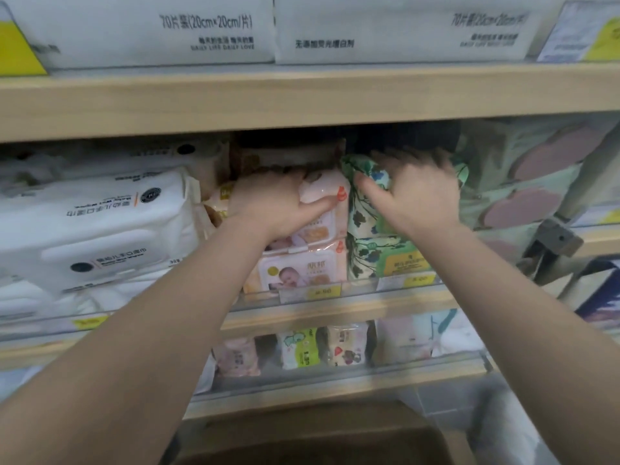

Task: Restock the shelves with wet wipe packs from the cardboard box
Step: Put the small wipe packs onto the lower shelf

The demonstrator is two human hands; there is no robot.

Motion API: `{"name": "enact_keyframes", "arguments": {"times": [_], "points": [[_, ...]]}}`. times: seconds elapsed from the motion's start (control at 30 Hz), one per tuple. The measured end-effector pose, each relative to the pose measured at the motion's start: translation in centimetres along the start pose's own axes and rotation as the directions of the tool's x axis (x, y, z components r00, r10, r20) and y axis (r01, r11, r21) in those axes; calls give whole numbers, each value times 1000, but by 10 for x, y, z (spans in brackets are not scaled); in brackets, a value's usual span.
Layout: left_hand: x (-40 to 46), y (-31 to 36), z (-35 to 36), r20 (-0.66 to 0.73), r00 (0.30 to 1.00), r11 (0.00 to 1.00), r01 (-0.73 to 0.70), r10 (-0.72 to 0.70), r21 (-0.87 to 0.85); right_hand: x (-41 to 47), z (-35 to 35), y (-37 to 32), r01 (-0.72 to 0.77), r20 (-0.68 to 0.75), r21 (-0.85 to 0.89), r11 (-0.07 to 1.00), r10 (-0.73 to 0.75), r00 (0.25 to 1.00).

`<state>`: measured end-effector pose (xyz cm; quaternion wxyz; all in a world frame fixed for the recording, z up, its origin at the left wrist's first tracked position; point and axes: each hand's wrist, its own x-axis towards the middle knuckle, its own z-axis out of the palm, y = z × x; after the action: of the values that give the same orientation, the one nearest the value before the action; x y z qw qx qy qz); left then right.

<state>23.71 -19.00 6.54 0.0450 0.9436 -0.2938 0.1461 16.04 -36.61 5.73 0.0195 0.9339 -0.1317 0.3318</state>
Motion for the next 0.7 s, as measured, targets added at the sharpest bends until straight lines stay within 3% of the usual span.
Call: {"name": "enact_keyframes", "arguments": {"times": [0.13,0.23,0.37,0.47,0.7], "points": [[-1,-3,4,-68,998,999,-10,12,31,1,10,-3,-44,-129,-18,999,42,991],[-5,0,-1,-75,997,1000,-1,2,5,0,9,-5,-47,-122,-11,999,45,991],[-13,1,-4,-32,999,1000,24,-24,-17,-2,-8,-1,-33,77,-19,999,34,996],[-23,-6,-14,-113,993,1000,26,-25,0,1,-24,7,34,265,78,996,-54,963],[-112,-51,-46,-318,948,974,-99,29,-206,-34,-56,-29,183,237,195,964,-227,945]]}}
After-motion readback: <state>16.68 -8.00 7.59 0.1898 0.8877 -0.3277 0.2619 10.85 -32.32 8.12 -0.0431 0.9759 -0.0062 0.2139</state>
